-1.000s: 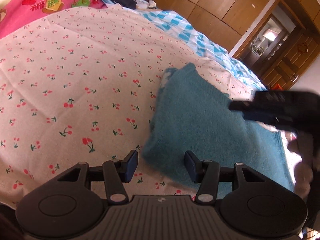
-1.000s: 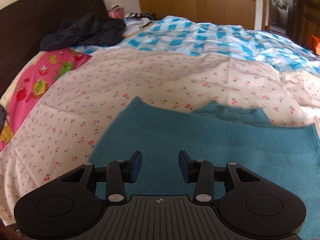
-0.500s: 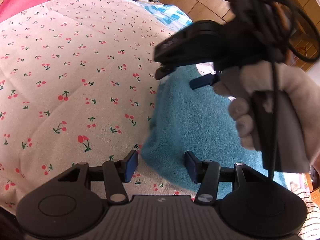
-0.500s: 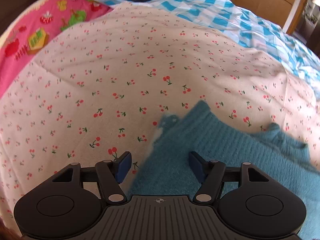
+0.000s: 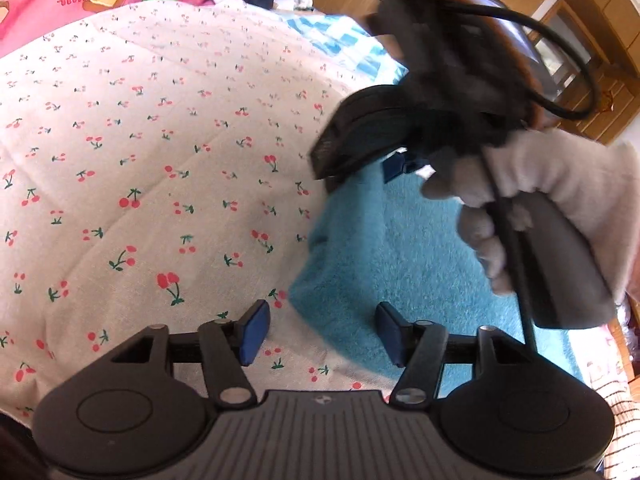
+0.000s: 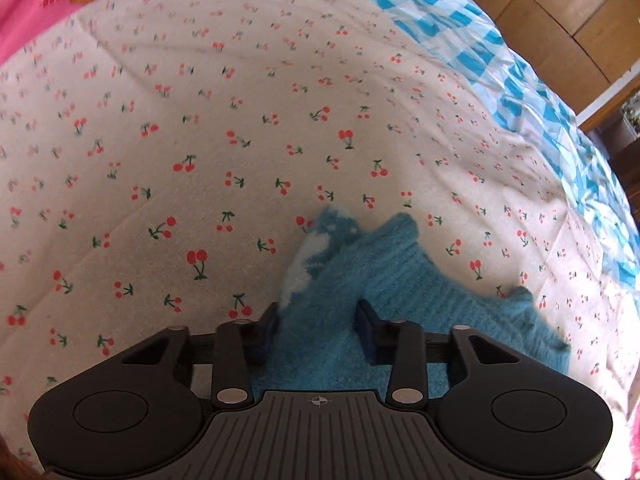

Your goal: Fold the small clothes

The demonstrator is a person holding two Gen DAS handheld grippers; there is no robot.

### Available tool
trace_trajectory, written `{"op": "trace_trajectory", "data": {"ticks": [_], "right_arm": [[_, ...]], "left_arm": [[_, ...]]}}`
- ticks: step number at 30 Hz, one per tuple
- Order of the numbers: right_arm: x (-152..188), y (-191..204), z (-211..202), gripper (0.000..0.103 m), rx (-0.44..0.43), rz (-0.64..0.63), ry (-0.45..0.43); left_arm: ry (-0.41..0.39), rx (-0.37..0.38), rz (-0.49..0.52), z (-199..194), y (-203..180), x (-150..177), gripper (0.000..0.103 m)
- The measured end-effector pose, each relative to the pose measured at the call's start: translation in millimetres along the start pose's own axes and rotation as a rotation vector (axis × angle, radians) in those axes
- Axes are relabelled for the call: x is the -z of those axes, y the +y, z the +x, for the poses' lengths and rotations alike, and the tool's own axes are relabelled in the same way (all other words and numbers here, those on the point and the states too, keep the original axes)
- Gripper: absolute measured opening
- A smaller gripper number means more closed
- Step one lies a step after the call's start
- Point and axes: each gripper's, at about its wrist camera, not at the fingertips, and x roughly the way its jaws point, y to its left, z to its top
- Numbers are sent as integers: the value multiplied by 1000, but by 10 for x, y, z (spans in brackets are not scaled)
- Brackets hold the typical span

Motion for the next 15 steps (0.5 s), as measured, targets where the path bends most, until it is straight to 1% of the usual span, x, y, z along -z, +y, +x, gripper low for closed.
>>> {"op": "trace_trajectory", "data": {"ticks": [1, 4, 6, 10, 11, 12, 15], "right_arm": [[14, -64, -57, 30, -18, 27, -16], [71, -244, -211, 26, -62, 93, -57], [113, -353, -305, 25, -86, 128, -82], [232, -540, -448, 24, -130, 184, -131], [263, -576, -474, 24, -139, 194, -141], [289, -614, -494, 24, -149, 205, -148], [364, -720, -546, 24, -177, 240, -168]], "left_arm": [[-13, 2, 9, -24, -14, 12, 65], [-54, -10, 52, -83, -88, 54, 72], [-76, -20, 84, -109, -148, 85, 75], [-111, -22, 150, -164, -276, 168, 76], [-120, -27, 174, -159, -337, 196, 79], [-125, -34, 195, -155, -387, 218, 82], [-115, -59, 239, -82, -477, 264, 83]]}}
